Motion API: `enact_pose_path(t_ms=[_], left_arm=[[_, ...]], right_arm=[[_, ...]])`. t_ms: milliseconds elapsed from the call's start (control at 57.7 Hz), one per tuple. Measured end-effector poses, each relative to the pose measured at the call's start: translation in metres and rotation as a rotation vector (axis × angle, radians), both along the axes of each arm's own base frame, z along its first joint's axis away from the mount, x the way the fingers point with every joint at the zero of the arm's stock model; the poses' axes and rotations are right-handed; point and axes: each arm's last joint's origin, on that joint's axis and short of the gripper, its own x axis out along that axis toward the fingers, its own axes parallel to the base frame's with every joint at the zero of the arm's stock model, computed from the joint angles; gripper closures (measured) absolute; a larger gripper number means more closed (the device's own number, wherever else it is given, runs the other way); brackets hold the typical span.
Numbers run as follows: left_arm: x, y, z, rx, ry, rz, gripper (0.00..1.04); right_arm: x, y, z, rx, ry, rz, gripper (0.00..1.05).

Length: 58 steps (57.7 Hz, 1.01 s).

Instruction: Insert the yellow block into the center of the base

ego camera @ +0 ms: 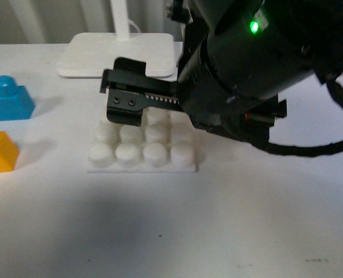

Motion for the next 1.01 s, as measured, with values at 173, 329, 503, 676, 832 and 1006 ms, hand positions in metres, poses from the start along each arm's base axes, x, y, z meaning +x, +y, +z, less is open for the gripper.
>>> enact_pose_path(t_ms=[173, 329, 503, 676, 832, 1006], left_arm=[[0.0, 0.0, 0.0, 0.0, 0.0, 0.0, 0.06], [0.0, 0.0, 0.0, 0.0, 0.0, 0.0, 0.06], [0.0, 0.0, 0.0, 0.0, 0.0, 0.0, 0.06], [0.0, 0.0, 0.0, 0.0, -0.001, 0.0, 0.06], [0.0, 0.0, 0.0, 0.0, -0.001, 0.0, 0.06], [0.0, 0.0, 0.0, 0.0, 0.0, 0.0, 0.06]], right_arm=[[-0.011, -0.048, 0.049, 0.051, -0.172, -0.03, 0.09], [-0.026, -0.095, 0.068, 0.057, -0.286, -0.066, 0.09], [-0.053, -0.145, 0.083, 0.062, -0.421, -0.107, 0.09], [-0.089, -0.187, 0.087, 0.037, -0.57, -0.153, 0.09], [-0.117, -0.212, 0.08, 0.011, -0.683, -0.26, 0.09], [-0.12, -0.213, 0.074, -0.081, -0.787, -0.277, 0.18]])
